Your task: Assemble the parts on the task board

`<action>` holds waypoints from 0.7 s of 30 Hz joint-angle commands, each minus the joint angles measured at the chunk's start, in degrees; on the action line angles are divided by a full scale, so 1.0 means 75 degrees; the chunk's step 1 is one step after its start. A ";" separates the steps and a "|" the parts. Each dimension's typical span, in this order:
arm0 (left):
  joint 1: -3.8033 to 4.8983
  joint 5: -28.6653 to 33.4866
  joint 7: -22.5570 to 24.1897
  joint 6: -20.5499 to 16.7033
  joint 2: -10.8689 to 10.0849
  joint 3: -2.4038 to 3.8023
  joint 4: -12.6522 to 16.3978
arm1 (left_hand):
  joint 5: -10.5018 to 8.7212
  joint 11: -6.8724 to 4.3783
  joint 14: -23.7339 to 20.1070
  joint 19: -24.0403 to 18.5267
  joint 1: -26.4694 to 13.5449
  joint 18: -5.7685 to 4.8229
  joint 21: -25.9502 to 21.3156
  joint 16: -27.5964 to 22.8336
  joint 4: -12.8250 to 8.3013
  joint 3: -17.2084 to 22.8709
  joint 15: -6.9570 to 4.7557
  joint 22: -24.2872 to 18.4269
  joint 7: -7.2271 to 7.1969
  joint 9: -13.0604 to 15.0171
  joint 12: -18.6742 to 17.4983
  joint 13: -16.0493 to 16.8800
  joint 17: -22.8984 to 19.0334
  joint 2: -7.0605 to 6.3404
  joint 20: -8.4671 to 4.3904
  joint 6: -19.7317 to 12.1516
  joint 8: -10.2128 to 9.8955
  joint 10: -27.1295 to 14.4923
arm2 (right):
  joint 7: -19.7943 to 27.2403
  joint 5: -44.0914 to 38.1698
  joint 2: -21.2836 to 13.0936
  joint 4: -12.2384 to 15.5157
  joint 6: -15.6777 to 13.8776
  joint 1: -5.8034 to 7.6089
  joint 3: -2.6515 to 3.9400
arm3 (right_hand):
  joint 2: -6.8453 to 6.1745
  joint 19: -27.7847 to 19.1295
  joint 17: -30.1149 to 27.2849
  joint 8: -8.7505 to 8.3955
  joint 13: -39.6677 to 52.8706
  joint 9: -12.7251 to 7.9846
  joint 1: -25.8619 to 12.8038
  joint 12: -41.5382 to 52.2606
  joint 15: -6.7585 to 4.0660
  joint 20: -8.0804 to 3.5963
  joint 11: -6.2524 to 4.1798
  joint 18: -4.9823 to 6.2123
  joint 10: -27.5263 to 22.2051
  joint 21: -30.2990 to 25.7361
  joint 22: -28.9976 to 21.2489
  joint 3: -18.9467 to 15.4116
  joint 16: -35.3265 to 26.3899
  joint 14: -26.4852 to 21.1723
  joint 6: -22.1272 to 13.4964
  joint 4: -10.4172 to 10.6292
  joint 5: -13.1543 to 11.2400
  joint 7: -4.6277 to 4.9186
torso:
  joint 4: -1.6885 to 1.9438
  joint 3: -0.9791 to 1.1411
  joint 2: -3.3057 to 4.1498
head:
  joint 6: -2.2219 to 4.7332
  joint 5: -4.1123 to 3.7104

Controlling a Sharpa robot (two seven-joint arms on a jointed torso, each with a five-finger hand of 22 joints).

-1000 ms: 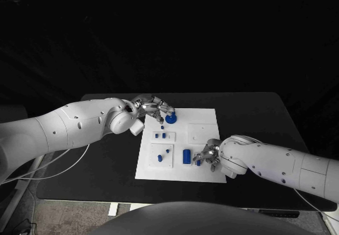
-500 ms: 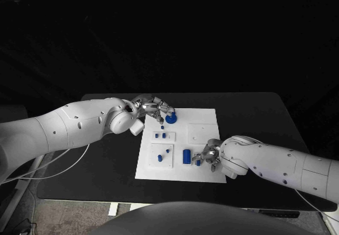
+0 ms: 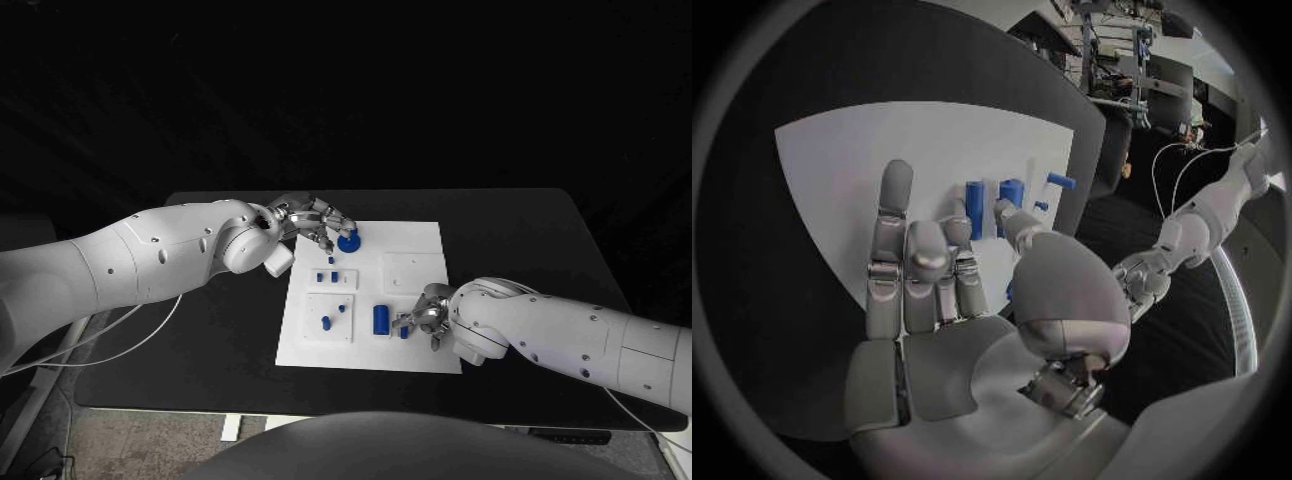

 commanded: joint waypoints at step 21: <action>0.0008 -0.0031 0.0016 0.0202 0.0042 0.0003 -0.0036 | -0.0034 0.0017 0.0031 -0.0031 0.0076 0.0015 0.0034 -0.0028 0.0023 -0.0033 -0.0002 -0.0014 0.0003 0.0009 0.0000 0.0003 0.0011 0.0009 0.0005 -0.0038 0.0042 -0.0036 | 0.0140 -0.0164 -0.0094 0.0082 0.0067 0.0002 0.0003 | -0.0061 0.0049 0.0004 0.0031 -0.0016 0.0030 0.0049 0.0027 0.0027 0.0017 0.0011 -0.0029 -0.0037 0.0029 -0.0028 0.0016 -0.0011 -0.0023 0.0020 -0.0023 -0.0049 0.0032 | 0.0012 -0.0004 0.0001 | 0.0001 0.0021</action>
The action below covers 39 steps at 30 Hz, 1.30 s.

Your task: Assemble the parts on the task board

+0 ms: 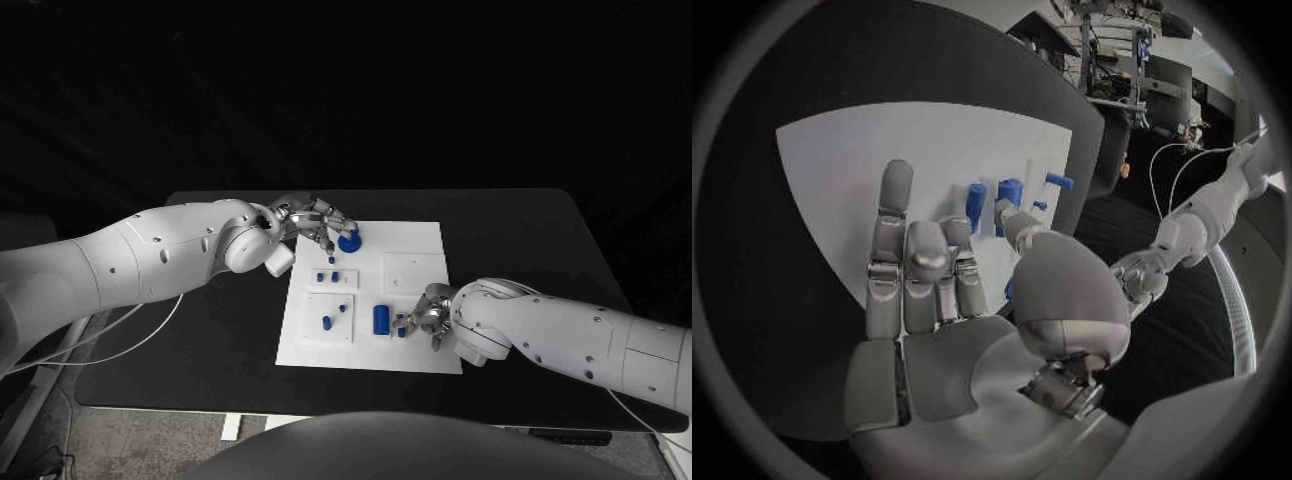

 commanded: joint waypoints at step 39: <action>0.0008 -0.0014 0.0025 0.0139 -0.0004 0.0004 0.0020 | -0.0031 0.0017 0.0029 -0.0030 0.0074 0.0017 0.0036 -0.0028 0.0015 -0.0026 -0.0001 -0.0013 0.0005 0.0009 0.0004 0.0003 0.0015 0.0015 0.0007 -0.0045 0.0041 -0.0040 | 0.0196 -0.1016 -0.0021 0.0003 0.0769 -0.0060 -0.0003 | 0.0343 0.0031 0.0057 0.0030 -0.0026 -0.0025 0.0406 0.0021 -0.0001 -0.0010 -0.0027 -0.0046 -0.0007 0.0106 -0.0046 -0.0298 0.0018 -0.0001 0.0120 -0.0696 -0.0024 -0.0020 | -0.0002 0.0008 0.0001 | 0.0001 -0.0083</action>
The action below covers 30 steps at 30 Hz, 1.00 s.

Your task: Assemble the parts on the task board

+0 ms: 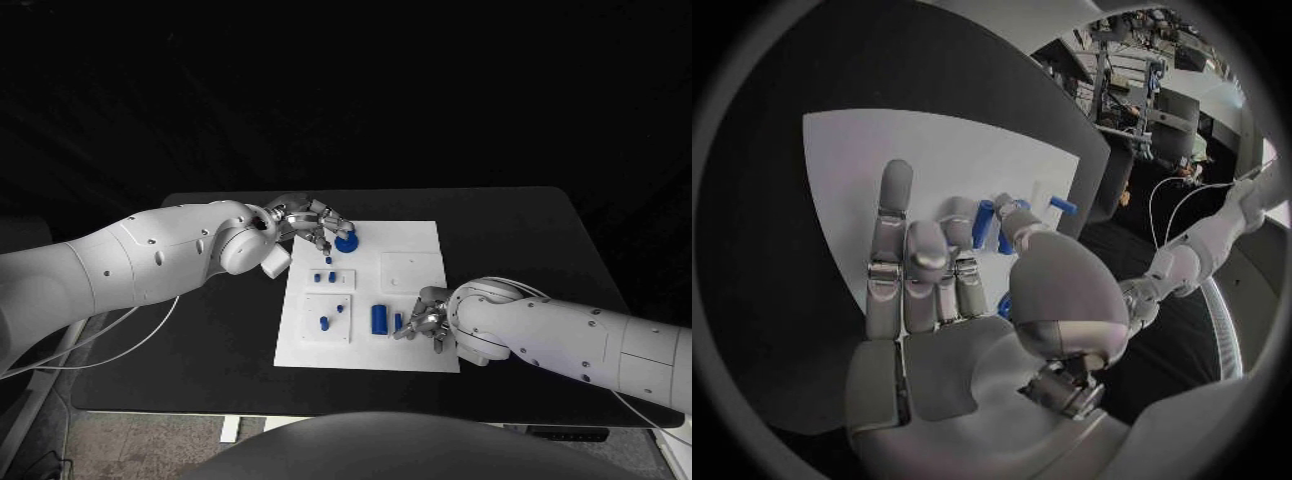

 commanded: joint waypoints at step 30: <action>0.0008 -0.0023 -0.0003 0.0166 0.0019 0.0002 0.0007 | -0.0036 0.0018 0.0027 -0.0030 0.0071 0.0018 0.0034 -0.0037 0.0016 -0.0027 -0.0001 -0.0018 0.0006 0.0010 0.0005 0.0003 0.0009 0.0019 0.0008 -0.0045 0.0043 -0.0042 | 0.0144 0.0044 0.0084 -0.0129 -0.0156 -0.0014 -0.0001 | 0.0673 0.0108 0.0147 0.0034 0.0076 -0.0002 -0.0125 0.0004 -0.0075 -0.0107 -0.0096 -0.0117 0.0116 0.0081 -0.0027 0.0124 0.0045 0.0081 0.0129 -0.0618 -0.0403 -0.0074 | -0.0002 -0.0007 -0.0004 | 0.0001 -0.0021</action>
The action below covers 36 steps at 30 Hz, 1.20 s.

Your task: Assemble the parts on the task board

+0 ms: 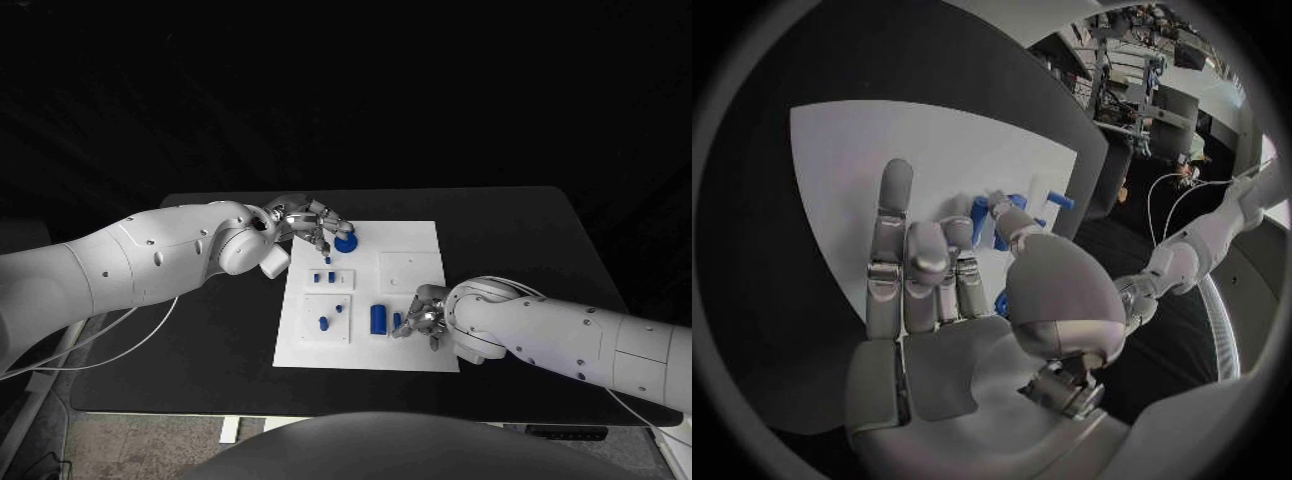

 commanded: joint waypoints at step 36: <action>0.0010 -0.0027 0.0053 0.0099 -0.0005 0.0004 0.0002 | -0.0036 0.0018 0.0027 -0.0030 0.0071 0.0017 0.0034 -0.0037 0.0016 -0.0027 -0.0001 -0.0006 0.0006 0.0010 0.0005 0.0003 0.0005 0.0019 0.0008 -0.0045 0.0044 -0.0042 | 0.1085 0.0636 -0.0317 0.0044 0.0454 0.0058 0.0048 | -0.0494 -0.0098 -0.0300 0.0030 -0.0365 -0.0884 0.0152 -0.0234 0.0219 0.0228 0.0284 0.0049 -0.0258 -0.0149 -0.0219 -0.1351 -0.0401 -0.0155 -0.0803 0.0769 0.0430 0.0387 | -0.0018 -0.0019 -0.0027 | 0.0001 -0.0010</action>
